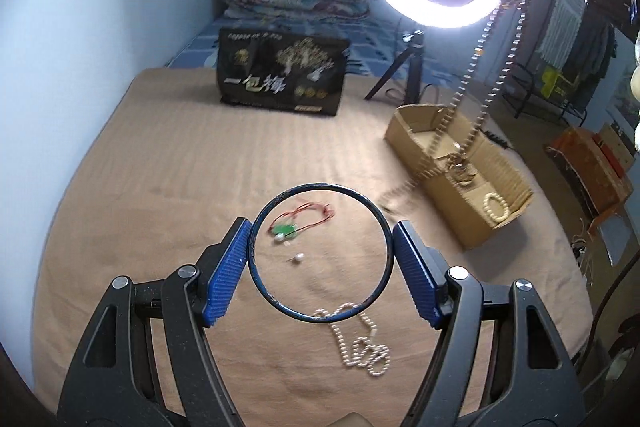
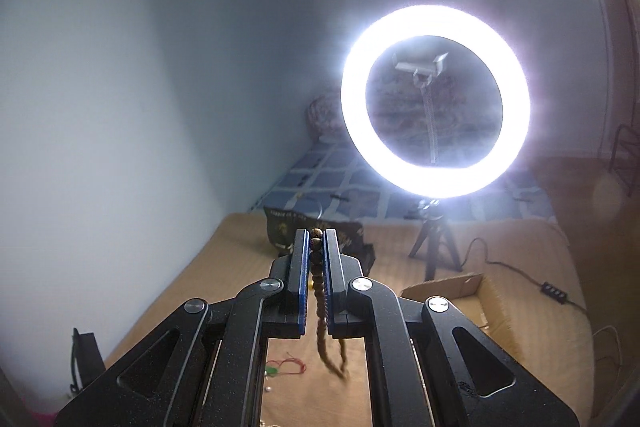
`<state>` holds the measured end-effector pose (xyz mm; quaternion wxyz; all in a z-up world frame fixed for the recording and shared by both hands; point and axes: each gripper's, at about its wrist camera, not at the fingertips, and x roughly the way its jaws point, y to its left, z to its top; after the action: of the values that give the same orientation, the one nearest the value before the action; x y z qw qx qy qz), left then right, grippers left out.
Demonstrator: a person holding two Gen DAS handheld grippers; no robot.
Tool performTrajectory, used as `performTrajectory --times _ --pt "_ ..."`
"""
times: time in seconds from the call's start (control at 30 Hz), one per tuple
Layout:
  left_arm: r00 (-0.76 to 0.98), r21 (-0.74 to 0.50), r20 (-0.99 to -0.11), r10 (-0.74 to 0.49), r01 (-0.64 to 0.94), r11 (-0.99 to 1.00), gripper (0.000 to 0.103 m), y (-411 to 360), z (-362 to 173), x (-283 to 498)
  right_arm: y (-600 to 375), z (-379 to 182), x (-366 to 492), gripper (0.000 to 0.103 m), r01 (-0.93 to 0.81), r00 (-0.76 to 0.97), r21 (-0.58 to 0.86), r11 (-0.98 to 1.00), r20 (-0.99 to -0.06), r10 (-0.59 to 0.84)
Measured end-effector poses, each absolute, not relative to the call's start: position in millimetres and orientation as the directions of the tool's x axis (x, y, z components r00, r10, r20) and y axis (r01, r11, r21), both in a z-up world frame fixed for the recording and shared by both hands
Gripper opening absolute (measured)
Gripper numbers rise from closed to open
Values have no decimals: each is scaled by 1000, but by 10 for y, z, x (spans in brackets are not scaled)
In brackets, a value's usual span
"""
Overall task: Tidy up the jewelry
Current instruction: 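Lift the bangle and bead necklace into the cardboard box and open both tools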
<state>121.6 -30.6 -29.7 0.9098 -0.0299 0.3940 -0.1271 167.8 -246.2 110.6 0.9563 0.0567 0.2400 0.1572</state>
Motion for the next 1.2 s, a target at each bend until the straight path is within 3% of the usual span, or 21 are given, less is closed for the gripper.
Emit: performTrajectory --times 0.57,1.2 --pt "650 -145 -671 -355 355 924 74 -1235 90 1550 -3272 1789 1345 5 -173 909 127 977 -361 208" --pt "575 -155 -730 -369 387 909 74 -2071 -403 2536 -3839 741 1842 5 -117 833 192 974 -515 202"
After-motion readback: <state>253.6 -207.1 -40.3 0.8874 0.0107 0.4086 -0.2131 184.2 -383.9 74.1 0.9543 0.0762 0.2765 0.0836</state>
